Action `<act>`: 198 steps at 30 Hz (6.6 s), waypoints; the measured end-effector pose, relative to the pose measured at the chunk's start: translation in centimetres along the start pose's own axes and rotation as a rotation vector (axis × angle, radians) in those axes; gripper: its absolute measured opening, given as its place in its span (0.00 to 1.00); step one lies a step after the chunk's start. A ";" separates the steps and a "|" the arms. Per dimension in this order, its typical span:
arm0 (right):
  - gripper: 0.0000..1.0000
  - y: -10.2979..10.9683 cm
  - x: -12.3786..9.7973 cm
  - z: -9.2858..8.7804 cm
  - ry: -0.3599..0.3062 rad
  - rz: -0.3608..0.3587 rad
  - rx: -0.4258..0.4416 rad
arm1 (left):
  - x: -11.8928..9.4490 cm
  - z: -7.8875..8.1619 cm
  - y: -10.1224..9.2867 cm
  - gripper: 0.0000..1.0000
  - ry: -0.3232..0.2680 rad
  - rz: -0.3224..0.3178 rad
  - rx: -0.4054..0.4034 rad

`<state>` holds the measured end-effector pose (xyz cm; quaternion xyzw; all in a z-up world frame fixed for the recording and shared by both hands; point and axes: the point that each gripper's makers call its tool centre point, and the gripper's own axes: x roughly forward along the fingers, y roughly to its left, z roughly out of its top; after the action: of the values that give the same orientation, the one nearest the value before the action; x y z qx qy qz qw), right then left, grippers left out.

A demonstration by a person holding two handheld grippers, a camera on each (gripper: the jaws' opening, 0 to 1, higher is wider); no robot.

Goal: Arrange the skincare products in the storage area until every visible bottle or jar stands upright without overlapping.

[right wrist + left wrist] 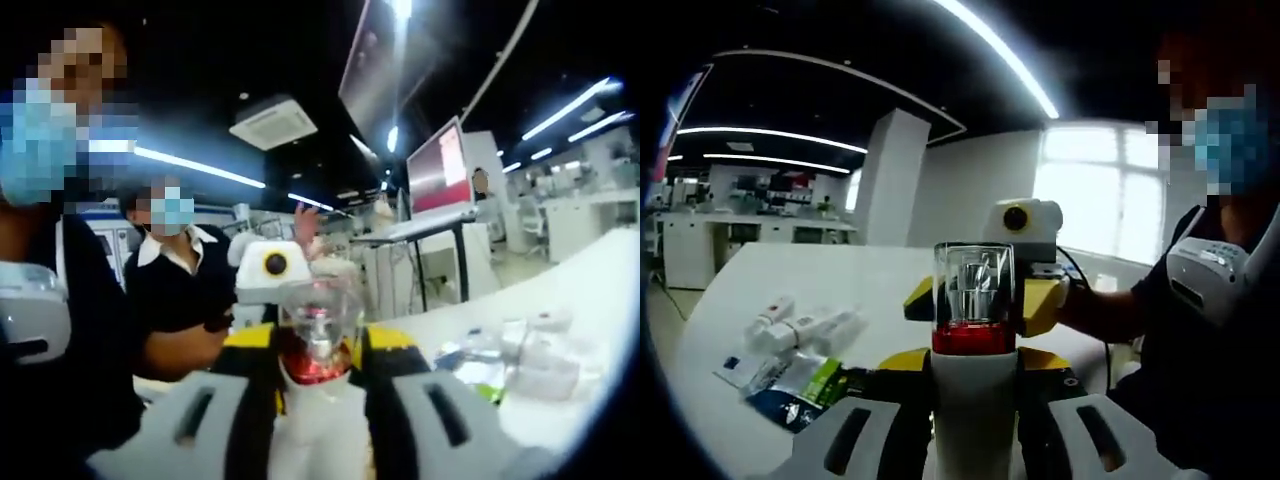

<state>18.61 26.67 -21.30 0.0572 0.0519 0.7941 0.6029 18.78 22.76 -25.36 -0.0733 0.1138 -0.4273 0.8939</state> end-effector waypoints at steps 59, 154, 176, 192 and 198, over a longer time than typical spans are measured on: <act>0.25 1.9 -10.8 5.0 -0.003 -0.193 -0.163 | 8.7 4.2 -5.8 0.32 0.039 -0.210 0.087; 0.25 -4.7 -31.0 9.2 0.040 -0.467 -0.319 | 28.6 9.4 -7.9 0.28 0.089 -0.383 0.257; 0.26 -6.3 -32.9 10.8 0.077 -0.473 -0.353 | 31.0 11.0 -7.8 0.28 0.059 -0.405 0.265; 0.26 -7.8 -34.6 10.8 0.081 -0.499 -0.358 | 33.3 11.3 -7.2 0.28 0.047 -0.426 0.269; 0.26 -8.6 -35.8 10.7 0.085 -0.524 -0.359 | 34.5 11.3 -6.9 0.28 0.044 -0.437 0.273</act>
<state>37.98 -5.33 -13.04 -0.0987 -0.0508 0.6101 0.7845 37.64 -8.15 -17.77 0.0345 0.0560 -0.6232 0.7793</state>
